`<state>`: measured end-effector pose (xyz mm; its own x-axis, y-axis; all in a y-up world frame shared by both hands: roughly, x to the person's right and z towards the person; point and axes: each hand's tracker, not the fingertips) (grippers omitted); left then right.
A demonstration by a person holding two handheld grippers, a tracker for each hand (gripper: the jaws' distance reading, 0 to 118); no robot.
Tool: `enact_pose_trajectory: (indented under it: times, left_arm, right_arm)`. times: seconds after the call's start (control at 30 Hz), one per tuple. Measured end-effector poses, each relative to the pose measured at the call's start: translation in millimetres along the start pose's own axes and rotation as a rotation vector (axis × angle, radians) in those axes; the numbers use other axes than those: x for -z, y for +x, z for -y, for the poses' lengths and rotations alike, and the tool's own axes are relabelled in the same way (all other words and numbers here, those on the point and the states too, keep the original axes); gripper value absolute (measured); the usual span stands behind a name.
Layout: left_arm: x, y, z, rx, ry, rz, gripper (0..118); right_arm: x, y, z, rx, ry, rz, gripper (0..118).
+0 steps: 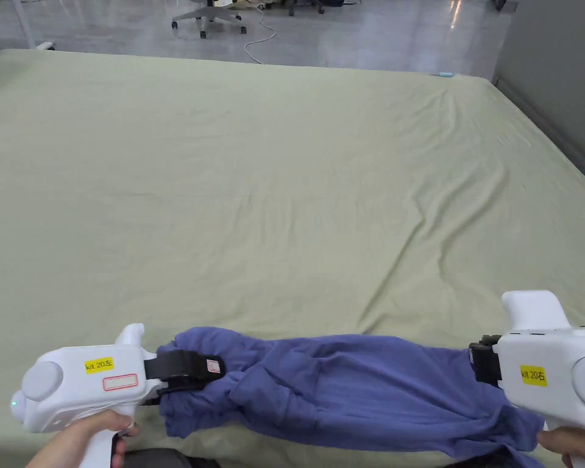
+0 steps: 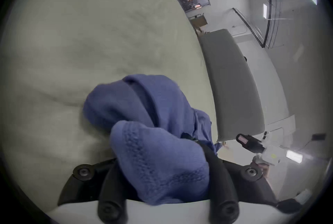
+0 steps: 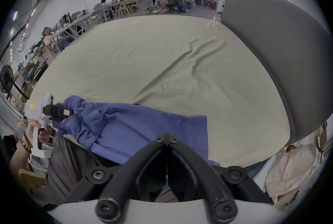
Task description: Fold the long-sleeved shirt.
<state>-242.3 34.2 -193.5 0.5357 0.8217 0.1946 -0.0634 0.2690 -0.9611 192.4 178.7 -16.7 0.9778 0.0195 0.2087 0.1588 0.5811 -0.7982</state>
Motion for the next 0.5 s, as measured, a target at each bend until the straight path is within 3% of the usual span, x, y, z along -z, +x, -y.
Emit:
enact_pose_trajectory:
  times: [0.2,0.37,0.5]
  left_arm:
    - [-72.5,-15.3,-35.6,0.008,0.129,-0.065,25]
    - [-153.3,-28.7,-50.1,-0.012,0.253,-0.251,25]
    - [-168.9,-16.9,-59.4,0.011,0.241,-0.392,25]
  right_arm:
    - [-1.7,1.9,-1.6,0.001,0.006,0.003,0]
    - [1.6,-0.3,-3.1,-0.004,0.007,-0.010,0]
    - [4.5,-5.7,-5.3,-0.016,0.009,-0.026,0]
